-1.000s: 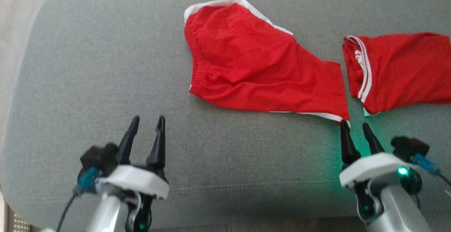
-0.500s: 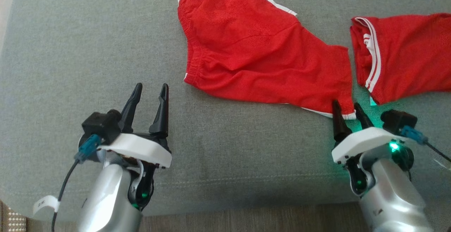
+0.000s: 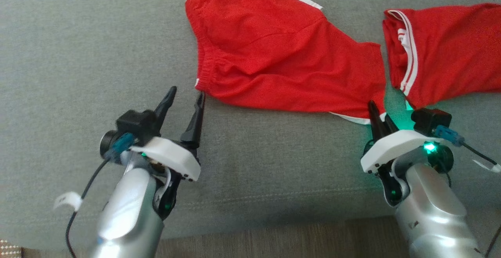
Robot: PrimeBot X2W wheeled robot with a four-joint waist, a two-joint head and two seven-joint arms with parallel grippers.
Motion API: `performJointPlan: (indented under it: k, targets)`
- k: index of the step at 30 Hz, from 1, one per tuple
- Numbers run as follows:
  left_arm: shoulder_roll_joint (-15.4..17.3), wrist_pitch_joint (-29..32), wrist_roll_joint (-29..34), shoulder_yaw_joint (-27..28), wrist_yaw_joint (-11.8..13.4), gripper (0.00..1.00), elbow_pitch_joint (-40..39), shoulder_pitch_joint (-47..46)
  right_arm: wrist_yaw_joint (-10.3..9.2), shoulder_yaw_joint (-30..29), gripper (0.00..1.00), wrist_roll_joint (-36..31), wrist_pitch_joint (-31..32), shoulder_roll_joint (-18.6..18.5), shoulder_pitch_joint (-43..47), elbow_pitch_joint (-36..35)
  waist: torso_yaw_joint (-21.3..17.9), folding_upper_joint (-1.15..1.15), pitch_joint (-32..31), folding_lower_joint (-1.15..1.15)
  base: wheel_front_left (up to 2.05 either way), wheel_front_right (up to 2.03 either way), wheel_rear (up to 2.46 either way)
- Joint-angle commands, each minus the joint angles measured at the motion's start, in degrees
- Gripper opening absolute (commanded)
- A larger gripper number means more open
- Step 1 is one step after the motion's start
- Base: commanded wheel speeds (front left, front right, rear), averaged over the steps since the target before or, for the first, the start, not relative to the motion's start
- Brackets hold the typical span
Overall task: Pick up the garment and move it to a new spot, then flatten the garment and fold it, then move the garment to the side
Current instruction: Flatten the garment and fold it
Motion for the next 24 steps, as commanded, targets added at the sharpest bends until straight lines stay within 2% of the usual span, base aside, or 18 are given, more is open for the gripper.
performJointPlan:
  k: [1,11,24]
  targets:
    - [0.7,-0.3,1.2,0.8,-0.3,1.00,0.1,-3.0,-0.04,0.9,0.00,-0.4,0.3,0.6,0.1,-0.8,-0.6,0.00,0.5,0.00,0.00,0.00,0.00]
    - [2.4,-0.3,5.2,-2.3,-0.7,1.00,10.0,-9.5,-0.04,0.3,0.00,-0.1,0.2,0.6,0.1,-4.8,-2.5,0.00,1.6,0.00,0.00,0.00,0.00]
    - [2.7,-0.3,4.5,-4.8,-0.8,1.00,14.4,-12.8,-0.04,1.6,0.00,0.7,0.1,0.6,0.1,-6.8,-3.5,0.00,2.6,0.00,0.00,0.00,0.00]
